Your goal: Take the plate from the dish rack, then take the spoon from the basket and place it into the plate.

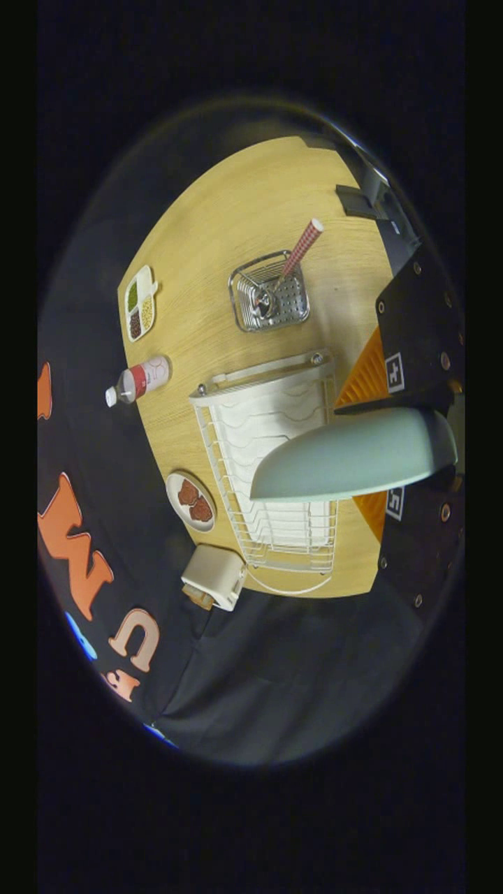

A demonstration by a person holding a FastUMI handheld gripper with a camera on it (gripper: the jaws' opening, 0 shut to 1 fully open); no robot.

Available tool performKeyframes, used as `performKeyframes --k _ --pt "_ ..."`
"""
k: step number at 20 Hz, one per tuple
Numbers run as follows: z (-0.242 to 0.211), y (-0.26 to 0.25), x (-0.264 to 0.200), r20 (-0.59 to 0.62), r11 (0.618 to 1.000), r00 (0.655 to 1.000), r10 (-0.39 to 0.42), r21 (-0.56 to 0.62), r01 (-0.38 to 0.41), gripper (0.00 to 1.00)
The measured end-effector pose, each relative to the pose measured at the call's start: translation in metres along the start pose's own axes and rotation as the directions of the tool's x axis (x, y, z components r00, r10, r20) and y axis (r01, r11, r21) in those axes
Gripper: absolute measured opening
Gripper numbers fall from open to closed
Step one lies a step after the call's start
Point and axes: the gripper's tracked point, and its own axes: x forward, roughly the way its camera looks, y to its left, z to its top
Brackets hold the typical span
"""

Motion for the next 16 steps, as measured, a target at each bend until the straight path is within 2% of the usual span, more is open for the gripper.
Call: performKeyframes --k 10,13,16 --pt "-0.062 -0.023 -0.001 -0.034 0.989 0.995 0.095 0.114 -0.091 0.36" --pt "-0.080 -0.034 0.008 -0.053 0.988 0.994 0.094 0.128 -0.087 0.36" --pt "-0.094 -0.035 0.020 -0.069 0.980 0.989 0.130 0.158 -0.118 0.36"
